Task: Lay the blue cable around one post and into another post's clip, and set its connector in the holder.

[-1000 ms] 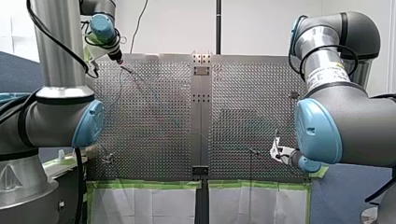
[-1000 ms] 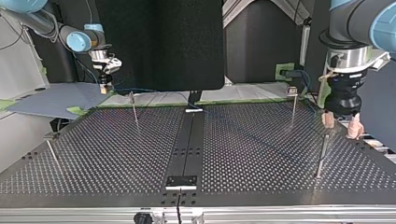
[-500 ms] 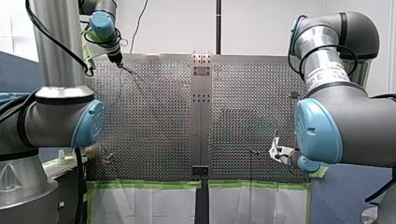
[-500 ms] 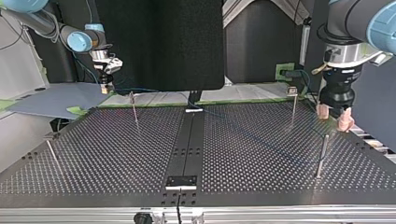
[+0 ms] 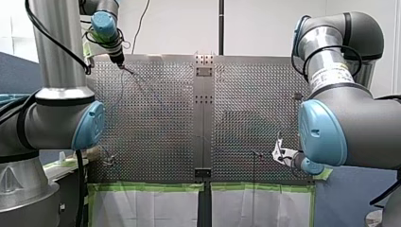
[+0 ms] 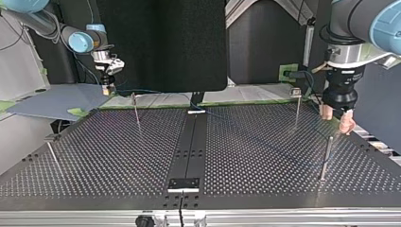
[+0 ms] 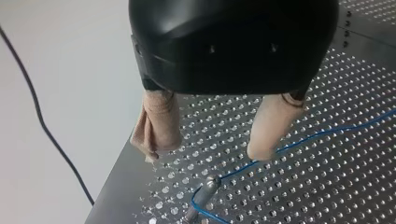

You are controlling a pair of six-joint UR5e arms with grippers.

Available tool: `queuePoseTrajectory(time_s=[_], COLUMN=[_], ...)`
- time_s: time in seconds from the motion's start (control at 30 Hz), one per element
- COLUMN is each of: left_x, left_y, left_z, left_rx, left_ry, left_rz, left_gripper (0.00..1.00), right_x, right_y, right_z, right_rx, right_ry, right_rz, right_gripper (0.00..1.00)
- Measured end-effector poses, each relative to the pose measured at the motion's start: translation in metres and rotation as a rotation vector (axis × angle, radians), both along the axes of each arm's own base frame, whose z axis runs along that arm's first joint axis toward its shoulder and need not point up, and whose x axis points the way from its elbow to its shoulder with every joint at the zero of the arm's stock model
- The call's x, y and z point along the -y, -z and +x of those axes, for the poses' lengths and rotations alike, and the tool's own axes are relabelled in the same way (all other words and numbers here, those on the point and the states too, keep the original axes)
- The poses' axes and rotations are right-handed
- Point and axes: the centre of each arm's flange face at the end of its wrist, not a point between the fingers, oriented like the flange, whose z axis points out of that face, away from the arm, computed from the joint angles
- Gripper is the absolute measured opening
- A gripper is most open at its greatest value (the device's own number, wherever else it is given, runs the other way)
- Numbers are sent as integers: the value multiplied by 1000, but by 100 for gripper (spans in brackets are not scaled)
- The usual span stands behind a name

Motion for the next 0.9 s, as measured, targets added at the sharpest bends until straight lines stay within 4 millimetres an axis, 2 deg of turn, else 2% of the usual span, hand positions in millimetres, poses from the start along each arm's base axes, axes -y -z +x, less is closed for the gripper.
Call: queuePoseTrajectory(time_s=[0.9], left_x=[6], left_y=[9], left_z=[-7], left_rx=[-53], left_ry=[42], left_rz=[211], left_gripper=[100], right_x=[0], right_y=[0], right_z=[0], right_rx=[-2], right_ry=[1], right_rz=[-1], right_gripper=[0])
